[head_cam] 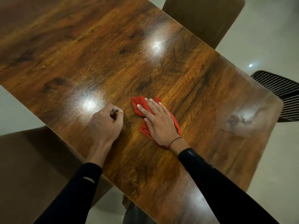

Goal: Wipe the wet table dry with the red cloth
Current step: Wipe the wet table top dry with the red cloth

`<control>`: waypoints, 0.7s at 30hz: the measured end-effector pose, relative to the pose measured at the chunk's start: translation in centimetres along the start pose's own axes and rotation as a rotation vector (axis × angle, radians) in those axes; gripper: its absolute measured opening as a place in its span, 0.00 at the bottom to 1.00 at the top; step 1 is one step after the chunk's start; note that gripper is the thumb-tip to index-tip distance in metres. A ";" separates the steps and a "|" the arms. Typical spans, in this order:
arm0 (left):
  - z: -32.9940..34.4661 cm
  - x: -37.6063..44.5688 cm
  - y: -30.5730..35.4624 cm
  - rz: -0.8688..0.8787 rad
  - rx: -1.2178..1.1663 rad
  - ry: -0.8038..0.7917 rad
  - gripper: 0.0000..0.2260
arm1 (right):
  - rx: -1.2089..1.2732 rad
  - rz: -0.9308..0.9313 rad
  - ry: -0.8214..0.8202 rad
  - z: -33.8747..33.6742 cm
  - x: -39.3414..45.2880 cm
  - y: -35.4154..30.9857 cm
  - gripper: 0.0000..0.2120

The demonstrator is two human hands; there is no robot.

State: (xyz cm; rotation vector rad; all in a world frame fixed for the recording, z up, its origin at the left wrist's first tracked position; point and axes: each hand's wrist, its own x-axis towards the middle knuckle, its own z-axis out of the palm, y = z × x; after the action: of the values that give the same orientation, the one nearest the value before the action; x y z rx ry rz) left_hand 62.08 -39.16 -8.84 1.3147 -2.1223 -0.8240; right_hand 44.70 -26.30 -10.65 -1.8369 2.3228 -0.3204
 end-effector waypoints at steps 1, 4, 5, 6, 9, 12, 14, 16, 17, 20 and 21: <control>0.1 -0.2 0.1 0.003 0.008 0.001 0.06 | -0.002 0.046 0.012 -0.1 -0.1 -0.1 0.25; 0.3 -1.0 0.5 0.008 0.028 0.039 0.06 | 0.009 0.136 0.060 -0.2 0.6 -1.1 0.24; 0.4 -1.3 0.7 0.007 0.028 0.052 0.06 | 0.023 0.164 0.074 -0.2 1.1 -1.4 0.24; 0.5 -1.6 0.8 -0.003 0.012 0.054 0.07 | 0.035 0.187 0.086 -0.4 1.8 -1.5 0.24; 0.7 -2.3 1.1 -0.031 -0.059 0.035 0.08 | 0.046 0.210 0.094 -0.8 3.9 -2.0 0.24; 0.9 -3.0 1.4 -0.053 -0.082 0.070 0.09 | 0.032 0.165 0.064 -0.9 5.0 -3.1 0.25; 0.7 -3.4 1.2 -0.104 -0.128 0.126 0.10 | 0.050 0.083 0.038 -0.5 4.6 -4.3 0.25; 0.0 -3.9 0.9 -0.169 -0.156 0.185 0.14 | 0.075 -0.056 -0.003 0.2 2.8 -5.4 0.25; -0.5 -4.2 0.7 -0.203 -0.151 0.211 0.17 | 0.084 -0.137 -0.030 0.4 1.4 -5.7 0.26; -1.6 -5.3 0.5 -0.259 -0.047 0.244 0.22 | 0.088 -0.356 -0.115 0.5 -3.8 -4.3 0.26; -1.7 -5.7 0.4 -0.271 -0.023 0.249 0.23 | 0.084 -0.413 -0.145 0.2 -5.2 -3.0 0.25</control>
State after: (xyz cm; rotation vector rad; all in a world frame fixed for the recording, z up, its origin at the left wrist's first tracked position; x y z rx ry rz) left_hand 65.35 -34.23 -7.94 1.6247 -1.7633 -0.7430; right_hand 48.77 -21.96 -10.12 -2.2062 1.7972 -0.3155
